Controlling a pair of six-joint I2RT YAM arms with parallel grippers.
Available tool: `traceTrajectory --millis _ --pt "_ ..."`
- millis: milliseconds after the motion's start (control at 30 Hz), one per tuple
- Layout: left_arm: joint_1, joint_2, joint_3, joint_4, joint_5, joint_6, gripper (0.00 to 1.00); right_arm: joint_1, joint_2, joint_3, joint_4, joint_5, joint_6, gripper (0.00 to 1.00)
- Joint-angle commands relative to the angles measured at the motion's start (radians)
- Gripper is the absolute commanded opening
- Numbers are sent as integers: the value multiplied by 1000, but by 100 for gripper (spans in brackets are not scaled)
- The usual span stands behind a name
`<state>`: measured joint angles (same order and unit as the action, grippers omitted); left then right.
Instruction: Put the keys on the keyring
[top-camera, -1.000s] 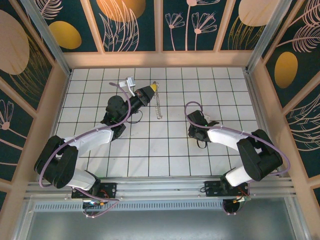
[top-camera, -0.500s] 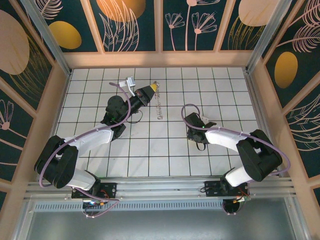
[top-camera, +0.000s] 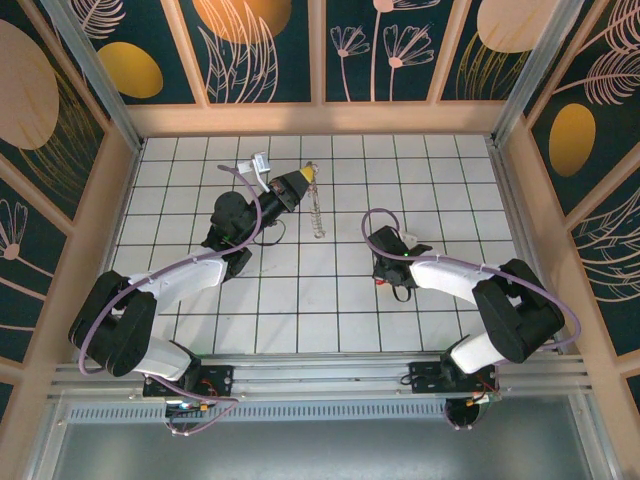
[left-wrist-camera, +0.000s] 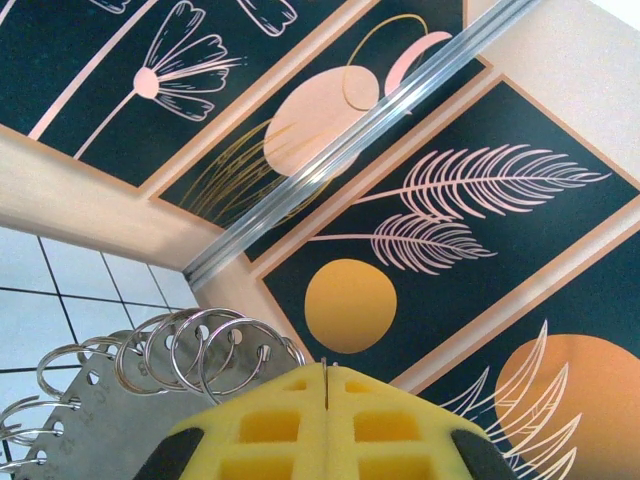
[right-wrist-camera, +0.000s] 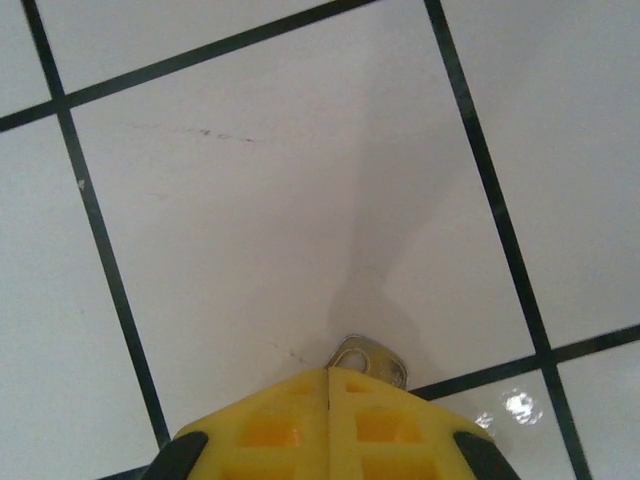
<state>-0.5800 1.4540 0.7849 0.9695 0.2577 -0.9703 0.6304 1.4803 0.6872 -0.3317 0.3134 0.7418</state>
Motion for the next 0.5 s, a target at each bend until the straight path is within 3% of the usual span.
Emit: traceTrajectory --millis 0,233,467 --pt "-4 3 0 84 19 -10 0 9 -16 30 -39 14 2 0" --pt "-5 8 4 90 35 -4 0 0 -149 58 -9 -5 -45 0" --pt "-5 9 2 112 58 26 0 -154 -320 -39 303 -353 -126 0"
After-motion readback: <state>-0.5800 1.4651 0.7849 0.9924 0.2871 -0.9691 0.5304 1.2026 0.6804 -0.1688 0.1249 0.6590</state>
